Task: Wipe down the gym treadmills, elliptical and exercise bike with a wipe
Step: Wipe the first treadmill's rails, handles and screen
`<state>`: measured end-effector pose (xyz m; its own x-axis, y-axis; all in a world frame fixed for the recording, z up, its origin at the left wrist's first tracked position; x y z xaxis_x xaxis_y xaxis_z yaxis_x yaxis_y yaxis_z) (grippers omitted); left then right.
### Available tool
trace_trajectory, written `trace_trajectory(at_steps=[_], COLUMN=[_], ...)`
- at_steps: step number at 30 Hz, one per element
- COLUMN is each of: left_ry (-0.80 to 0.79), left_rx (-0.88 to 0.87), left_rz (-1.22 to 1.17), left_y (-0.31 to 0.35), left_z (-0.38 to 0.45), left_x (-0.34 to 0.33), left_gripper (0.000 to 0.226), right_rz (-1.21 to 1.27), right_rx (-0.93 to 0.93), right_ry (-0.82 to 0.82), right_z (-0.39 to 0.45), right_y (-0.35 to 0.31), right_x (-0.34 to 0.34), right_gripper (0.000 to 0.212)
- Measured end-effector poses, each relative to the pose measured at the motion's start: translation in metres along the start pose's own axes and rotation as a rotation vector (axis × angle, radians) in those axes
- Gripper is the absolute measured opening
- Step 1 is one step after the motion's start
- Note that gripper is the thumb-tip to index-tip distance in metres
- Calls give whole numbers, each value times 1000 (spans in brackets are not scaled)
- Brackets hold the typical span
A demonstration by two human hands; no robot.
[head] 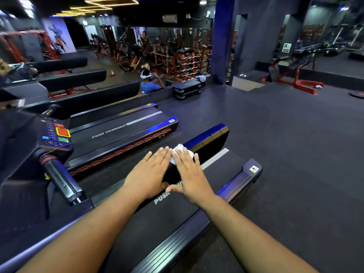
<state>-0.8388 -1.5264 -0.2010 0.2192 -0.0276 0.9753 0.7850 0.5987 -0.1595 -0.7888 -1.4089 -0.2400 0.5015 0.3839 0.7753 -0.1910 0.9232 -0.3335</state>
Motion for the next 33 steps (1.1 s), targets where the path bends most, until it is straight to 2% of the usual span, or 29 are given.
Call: trace_trajectory(at_steps=[2, 6, 8, 9, 12, 15, 17, 20, 22, 24, 28, 31, 33], left_ry=[-9, -19, -22, -29, -33, -63, -105, -109, -76, -25, 21, 4, -6], left_rx=[16, 29, 43, 50, 79, 112, 146, 196, 223, 231, 222, 216, 212], left_rz=[7, 40, 51, 55, 50, 38, 60, 19, -28, -46, -25, -2, 7], left_y=[-5, -11, -16, -18, -32, -50, -63, -80, -91, -97, -107, -111, -115], left_z=[-13, -29, -40, -47, -73, -104, -126, -155, -174, -189, -214, -228, -238], left_x=[2, 6, 8, 7, 8, 11, 13, 16, 17, 18, 20, 21, 21], left_gripper=[107, 107, 108, 108, 109, 110, 108, 105, 103, 102, 101, 100, 100], right_rz=[-52, -116, -164, -162, -73, -77, -181, -271, -236, -159, -103, -127, -187], right_rx=[25, -332, -364, -311, 2, 223, 204, -132, -233, -144, 209, 346, 255], right_ry=[-4, 2, -32, -42, -108, -182, -97, -64, -58, -50, -137, -136, -88], right_z=[4, 24, 22, 19, -1, -10, 0, 15, 13, 4, -28, -22, -11], right_y=[10, 66, 48, 27, -57, -83, -61, -25, -45, -95, -193, -195, -172], right_x=[11, 36, 29, 23, -6, -17, -10, 4, -3, -20, -55, -48, -36], right_gripper=[119, 110, 114, 116, 119, 115, 110, 110, 116, 118, 118, 109, 103])
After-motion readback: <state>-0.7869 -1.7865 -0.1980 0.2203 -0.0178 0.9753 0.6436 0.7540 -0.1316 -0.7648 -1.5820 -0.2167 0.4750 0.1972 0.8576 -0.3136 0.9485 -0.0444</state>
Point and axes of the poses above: each hand's wrist, its own z-axis towards the middle knuckle, its own x-axis out of the back of the hand, y = z × x, the point moved 7 cm from there along z, towards the middle knuckle, and after that the axes turned 3 degrees about y, right-handed, at the moved point
